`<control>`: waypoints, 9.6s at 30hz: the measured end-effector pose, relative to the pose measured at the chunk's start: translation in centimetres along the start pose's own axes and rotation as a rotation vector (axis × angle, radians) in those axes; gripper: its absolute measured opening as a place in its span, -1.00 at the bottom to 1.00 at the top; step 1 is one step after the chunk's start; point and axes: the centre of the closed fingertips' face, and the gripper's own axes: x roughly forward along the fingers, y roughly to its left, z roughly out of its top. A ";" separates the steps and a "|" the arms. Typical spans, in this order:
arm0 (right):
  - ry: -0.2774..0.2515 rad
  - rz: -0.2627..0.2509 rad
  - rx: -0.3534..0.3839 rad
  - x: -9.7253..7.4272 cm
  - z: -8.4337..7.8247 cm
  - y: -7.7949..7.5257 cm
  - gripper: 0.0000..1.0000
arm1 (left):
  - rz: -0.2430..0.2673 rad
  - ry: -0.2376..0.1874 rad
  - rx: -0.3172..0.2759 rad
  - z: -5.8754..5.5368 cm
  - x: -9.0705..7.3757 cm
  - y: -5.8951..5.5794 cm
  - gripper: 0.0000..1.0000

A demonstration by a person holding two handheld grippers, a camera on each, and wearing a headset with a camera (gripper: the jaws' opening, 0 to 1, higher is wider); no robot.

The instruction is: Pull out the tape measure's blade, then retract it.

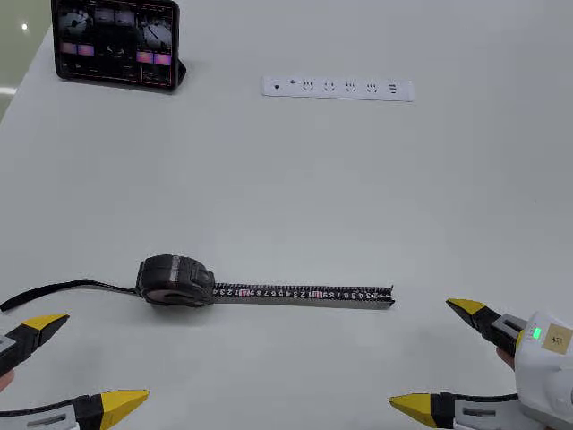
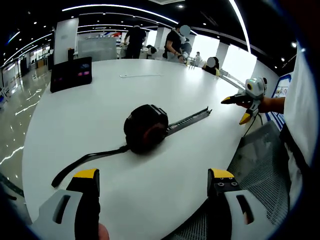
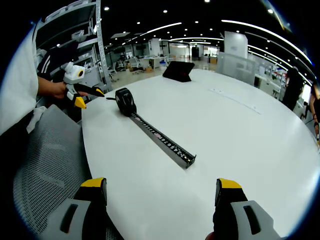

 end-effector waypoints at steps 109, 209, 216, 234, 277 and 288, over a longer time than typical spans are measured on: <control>0.035 0.068 -0.076 2.7 2.0 -2.3 0.61 | 0.042 -0.105 -0.180 4.9 7.4 -1.2 0.63; 0.269 0.323 -0.438 6.3 0.8 -4.6 -0.71 | 0.372 -0.080 -0.307 4.9 9.6 2.3 0.18; 0.277 0.318 -0.475 6.7 0.7 -4.7 -0.75 | 0.372 -0.079 -0.308 4.9 9.6 2.3 0.18; 0.313 0.291 -0.536 7.1 0.4 -4.7 -0.77 | 0.374 -0.072 -0.318 4.8 9.6 2.2 0.18; 0.311 0.299 -0.543 8.4 2.1 -4.0 -0.80 | 0.348 -0.051 -0.327 4.7 9.6 2.3 0.13; 0.297 0.316 -0.535 9.1 2.7 -3.2 -0.80 | 0.335 -0.058 -0.341 4.7 9.6 2.4 0.13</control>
